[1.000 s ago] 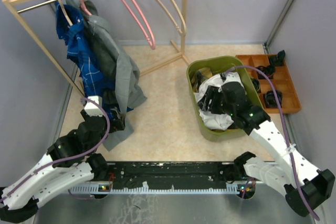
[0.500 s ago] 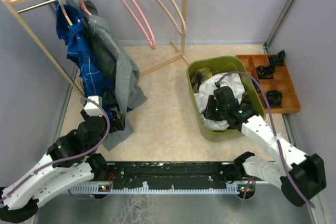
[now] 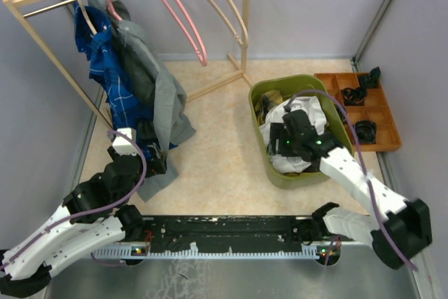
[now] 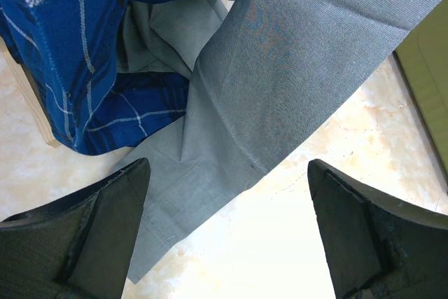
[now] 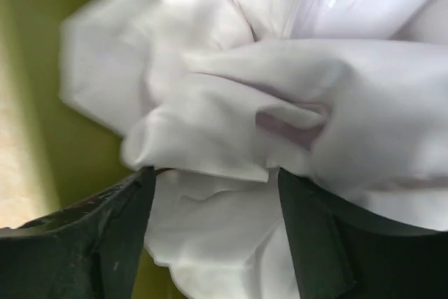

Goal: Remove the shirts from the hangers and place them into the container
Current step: Place the shirt in the bin, then pick up the hanger from the clothesline.

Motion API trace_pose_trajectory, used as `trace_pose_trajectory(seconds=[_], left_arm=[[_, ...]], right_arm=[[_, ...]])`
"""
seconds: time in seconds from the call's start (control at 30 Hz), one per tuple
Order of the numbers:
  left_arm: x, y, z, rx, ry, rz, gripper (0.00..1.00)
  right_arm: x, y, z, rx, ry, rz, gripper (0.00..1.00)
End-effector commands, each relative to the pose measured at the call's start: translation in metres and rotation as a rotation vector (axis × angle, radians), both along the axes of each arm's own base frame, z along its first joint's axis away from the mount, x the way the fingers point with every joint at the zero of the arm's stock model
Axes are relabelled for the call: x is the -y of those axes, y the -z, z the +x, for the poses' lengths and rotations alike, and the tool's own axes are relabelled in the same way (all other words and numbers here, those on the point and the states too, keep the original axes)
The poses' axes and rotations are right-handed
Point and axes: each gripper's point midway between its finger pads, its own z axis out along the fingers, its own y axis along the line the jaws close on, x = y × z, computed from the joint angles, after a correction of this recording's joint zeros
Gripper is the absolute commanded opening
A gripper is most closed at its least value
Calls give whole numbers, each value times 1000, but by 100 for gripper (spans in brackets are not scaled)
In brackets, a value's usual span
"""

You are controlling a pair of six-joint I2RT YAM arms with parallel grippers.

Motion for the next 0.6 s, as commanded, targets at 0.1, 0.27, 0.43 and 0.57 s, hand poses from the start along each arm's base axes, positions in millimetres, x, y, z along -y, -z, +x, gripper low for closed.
trace_pose_trajectory(seconds=[0.1, 0.27, 0.43, 0.57], left_arm=[[2, -8, 3, 15, 0, -13, 99], [2, -8, 3, 17, 1, -14, 99], [4, -8, 3, 18, 9, -12, 99], [4, -8, 2, 19, 11, -15, 99]], right_arm=[[1, -147, 6, 499, -78, 187, 83], [-25, -186, -19, 613, -237, 379, 82], [-70, -232, -52, 679, -442, 714, 79], [-92, -253, -65, 682, -544, 824, 78]])
